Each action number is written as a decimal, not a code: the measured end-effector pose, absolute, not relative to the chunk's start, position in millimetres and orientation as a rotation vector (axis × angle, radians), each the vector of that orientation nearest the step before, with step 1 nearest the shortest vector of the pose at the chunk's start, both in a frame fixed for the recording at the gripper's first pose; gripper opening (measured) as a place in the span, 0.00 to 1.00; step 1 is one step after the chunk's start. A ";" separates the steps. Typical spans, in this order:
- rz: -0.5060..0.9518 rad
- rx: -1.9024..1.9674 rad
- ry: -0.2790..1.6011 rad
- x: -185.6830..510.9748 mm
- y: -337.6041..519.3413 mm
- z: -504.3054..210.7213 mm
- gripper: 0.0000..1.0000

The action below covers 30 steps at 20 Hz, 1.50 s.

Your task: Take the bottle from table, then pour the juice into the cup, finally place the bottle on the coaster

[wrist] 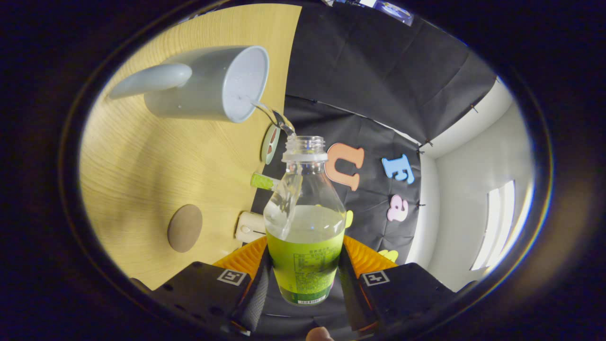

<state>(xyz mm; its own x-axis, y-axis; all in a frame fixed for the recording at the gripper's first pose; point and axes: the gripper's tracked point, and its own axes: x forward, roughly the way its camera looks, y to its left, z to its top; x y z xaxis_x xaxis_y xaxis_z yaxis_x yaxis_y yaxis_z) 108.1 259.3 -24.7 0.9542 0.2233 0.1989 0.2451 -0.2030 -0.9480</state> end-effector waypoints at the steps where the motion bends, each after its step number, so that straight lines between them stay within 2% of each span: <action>1: -0.022 -1.793 -0.350 107.6 258.9 -23.5 0.74; 30: -0.045 -1.901 -0.454 116.1 280.8 1.6 0.74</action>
<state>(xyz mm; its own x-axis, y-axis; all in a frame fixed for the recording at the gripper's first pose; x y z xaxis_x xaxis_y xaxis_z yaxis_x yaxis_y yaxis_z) 116.1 280.8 1.6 0.9252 0.2888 0.2461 0.3317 -0.3009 -0.8941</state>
